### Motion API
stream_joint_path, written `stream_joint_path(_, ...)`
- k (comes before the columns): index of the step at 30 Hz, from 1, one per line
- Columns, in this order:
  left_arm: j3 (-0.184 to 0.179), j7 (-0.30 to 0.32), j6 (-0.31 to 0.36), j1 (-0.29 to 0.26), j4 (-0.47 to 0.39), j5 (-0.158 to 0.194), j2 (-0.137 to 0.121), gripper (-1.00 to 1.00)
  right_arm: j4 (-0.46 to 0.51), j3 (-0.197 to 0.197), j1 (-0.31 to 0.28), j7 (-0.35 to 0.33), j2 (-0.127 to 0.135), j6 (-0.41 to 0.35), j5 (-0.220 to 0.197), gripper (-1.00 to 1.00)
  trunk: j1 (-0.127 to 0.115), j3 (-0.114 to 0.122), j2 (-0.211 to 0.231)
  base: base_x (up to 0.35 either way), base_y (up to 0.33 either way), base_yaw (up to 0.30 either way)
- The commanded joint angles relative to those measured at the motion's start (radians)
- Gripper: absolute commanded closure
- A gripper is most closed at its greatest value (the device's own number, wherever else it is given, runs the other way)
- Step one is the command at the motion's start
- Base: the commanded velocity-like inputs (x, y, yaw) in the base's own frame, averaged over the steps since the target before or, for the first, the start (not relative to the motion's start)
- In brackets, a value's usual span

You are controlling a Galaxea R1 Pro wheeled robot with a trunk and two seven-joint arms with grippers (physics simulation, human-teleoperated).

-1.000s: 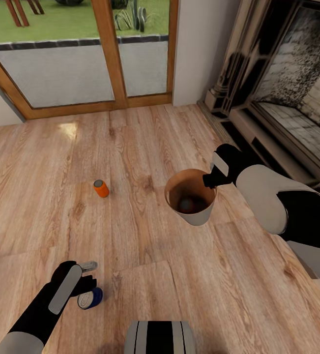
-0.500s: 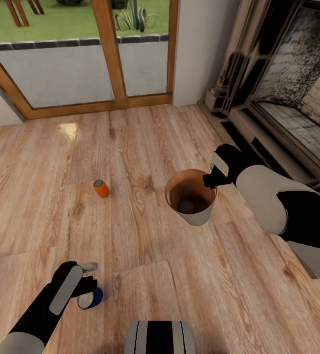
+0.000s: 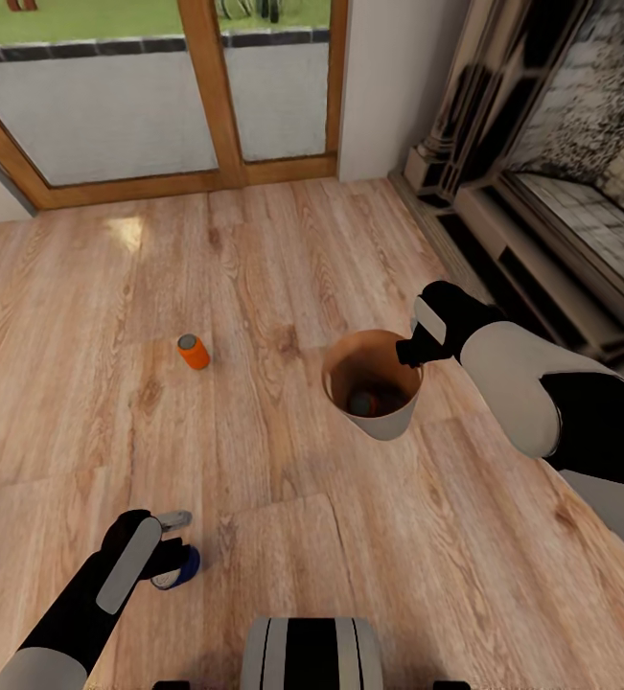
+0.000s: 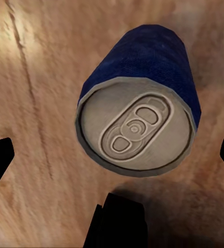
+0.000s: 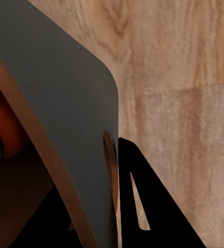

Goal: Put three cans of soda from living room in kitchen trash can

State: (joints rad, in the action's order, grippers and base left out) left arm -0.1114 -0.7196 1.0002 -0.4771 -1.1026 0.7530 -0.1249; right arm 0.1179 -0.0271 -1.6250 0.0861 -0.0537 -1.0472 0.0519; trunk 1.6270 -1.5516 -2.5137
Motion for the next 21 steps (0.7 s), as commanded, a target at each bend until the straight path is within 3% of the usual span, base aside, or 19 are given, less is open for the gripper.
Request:
stream_joint_path(1,0.000,0.000,0.000,0.000,0.000,0.000,0.000,-1.00,0.000,0.006,0.000,-0.003,0.000,0.000,-0.012,1.00,0.000,-0.004,0.000,0.000,0.000,0.000)
stream_joint_path(15,-0.001,-0.001,-0.002,0.002,-0.001,-0.001,0.001,-1.00,0.000,0.004,0.000,-0.003,0.000,0.000,-0.011,1.00,0.006,-0.058,-0.004,0.000,0.000,0.000)
stream_joint_path(21,-0.001,-0.001,-0.001,0.002,-0.002,-0.001,0.001,-1.00,0.000,0.005,0.000,-0.003,0.002,0.000,-0.011,1.00,0.006,-0.058,-0.004,0.000,0.000,0.000)
